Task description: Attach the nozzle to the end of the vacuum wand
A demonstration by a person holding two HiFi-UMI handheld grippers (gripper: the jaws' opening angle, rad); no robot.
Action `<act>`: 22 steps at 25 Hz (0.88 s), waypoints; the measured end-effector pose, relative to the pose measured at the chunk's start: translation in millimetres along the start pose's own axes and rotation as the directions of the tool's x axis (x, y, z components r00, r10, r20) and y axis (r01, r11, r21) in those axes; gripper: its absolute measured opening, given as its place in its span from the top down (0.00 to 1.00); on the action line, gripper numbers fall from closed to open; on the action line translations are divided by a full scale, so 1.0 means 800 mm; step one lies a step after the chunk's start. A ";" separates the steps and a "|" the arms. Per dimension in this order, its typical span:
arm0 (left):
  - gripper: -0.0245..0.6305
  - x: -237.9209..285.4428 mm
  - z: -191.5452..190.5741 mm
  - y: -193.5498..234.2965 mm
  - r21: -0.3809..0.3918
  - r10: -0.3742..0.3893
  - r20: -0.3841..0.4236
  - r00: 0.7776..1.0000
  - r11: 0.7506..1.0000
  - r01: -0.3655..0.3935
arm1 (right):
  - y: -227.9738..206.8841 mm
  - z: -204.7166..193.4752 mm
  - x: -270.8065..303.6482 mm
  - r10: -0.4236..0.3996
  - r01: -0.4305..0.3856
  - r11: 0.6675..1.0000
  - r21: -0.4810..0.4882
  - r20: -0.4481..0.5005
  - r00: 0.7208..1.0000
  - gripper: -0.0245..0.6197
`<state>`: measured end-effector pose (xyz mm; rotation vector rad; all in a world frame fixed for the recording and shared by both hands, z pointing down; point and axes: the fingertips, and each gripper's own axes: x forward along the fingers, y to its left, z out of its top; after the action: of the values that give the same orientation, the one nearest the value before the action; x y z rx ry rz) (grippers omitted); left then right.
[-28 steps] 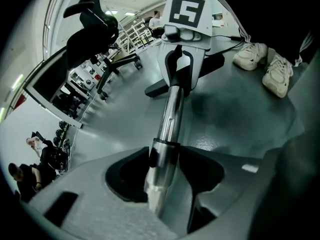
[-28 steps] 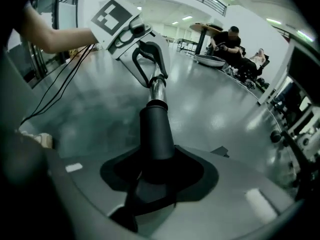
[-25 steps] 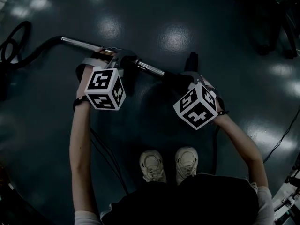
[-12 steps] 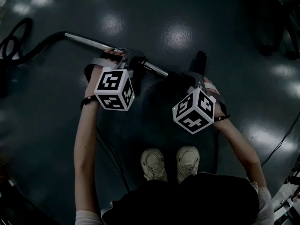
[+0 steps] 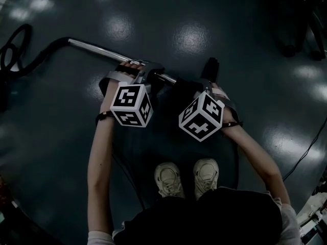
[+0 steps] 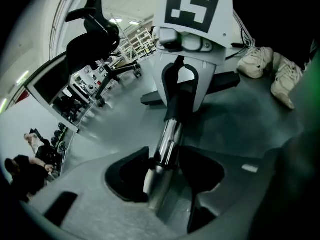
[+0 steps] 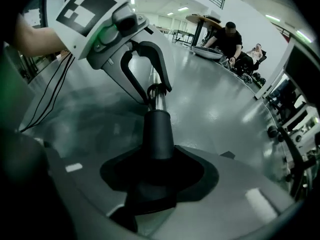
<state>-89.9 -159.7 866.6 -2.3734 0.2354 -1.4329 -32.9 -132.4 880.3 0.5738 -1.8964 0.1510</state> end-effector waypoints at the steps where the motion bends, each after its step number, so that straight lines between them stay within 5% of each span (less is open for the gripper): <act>1: 0.66 -0.001 0.002 0.001 -0.049 0.002 0.035 0.999 0.999 0.000 | -0.001 0.001 0.000 -0.002 0.002 1.000 0.002 0.020 1.000 0.66; 4: 0.63 -0.023 0.011 0.015 -0.306 0.083 0.208 0.975 0.952 -0.016 | -0.002 0.007 -0.007 0.000 -0.003 0.999 0.036 0.080 0.997 0.65; 7: 0.73 -0.069 0.010 0.051 -0.570 0.301 0.321 0.898 0.819 -0.071 | -0.006 0.015 -0.034 0.002 -0.013 0.997 0.080 0.144 0.990 0.65; 9: 0.82 -0.105 0.005 0.079 -0.728 0.479 0.342 0.808 0.679 -0.094 | -0.020 0.032 -0.064 -0.029 -0.008 0.988 0.154 0.238 0.971 0.73; 12: 0.96 -0.171 -0.006 0.116 -0.931 0.765 0.269 0.585 0.363 -0.046 | -0.061 0.067 -0.100 -0.077 -0.074 0.938 0.339 0.413 0.908 0.91; 14: 0.96 -0.205 -0.011 0.127 -0.984 0.880 0.169 0.444 0.174 0.030 | -0.097 0.088 -0.120 -0.130 -0.205 0.841 0.501 0.554 0.822 0.95; 15: 0.96 -0.214 -0.011 0.127 -0.992 0.909 0.125 0.399 0.118 0.042 | -0.114 0.097 -0.131 -0.178 -0.279 0.773 0.570 0.617 0.766 0.95; 17: 0.96 -0.219 -0.005 0.122 -0.997 0.929 0.073 0.364 0.077 0.004 | -0.135 0.105 -0.147 -0.275 -0.364 0.677 0.640 0.679 0.681 0.95; 18: 0.96 -0.217 -0.001 0.118 -0.997 0.929 0.061 0.365 0.075 -0.022 | -0.138 0.106 -0.152 -0.306 -0.363 0.669 0.648 0.686 0.660 0.95; 22: 0.96 -0.201 0.014 0.109 -0.993 0.909 0.066 0.412 0.102 -0.066 | -0.126 0.109 -0.159 -0.324 -0.287 0.737 0.611 0.693 0.644 0.95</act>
<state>-152.0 -186.5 696.4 -2.7076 1.9935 0.3890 -23.5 -212.4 714.7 1.3396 -2.6800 0.7234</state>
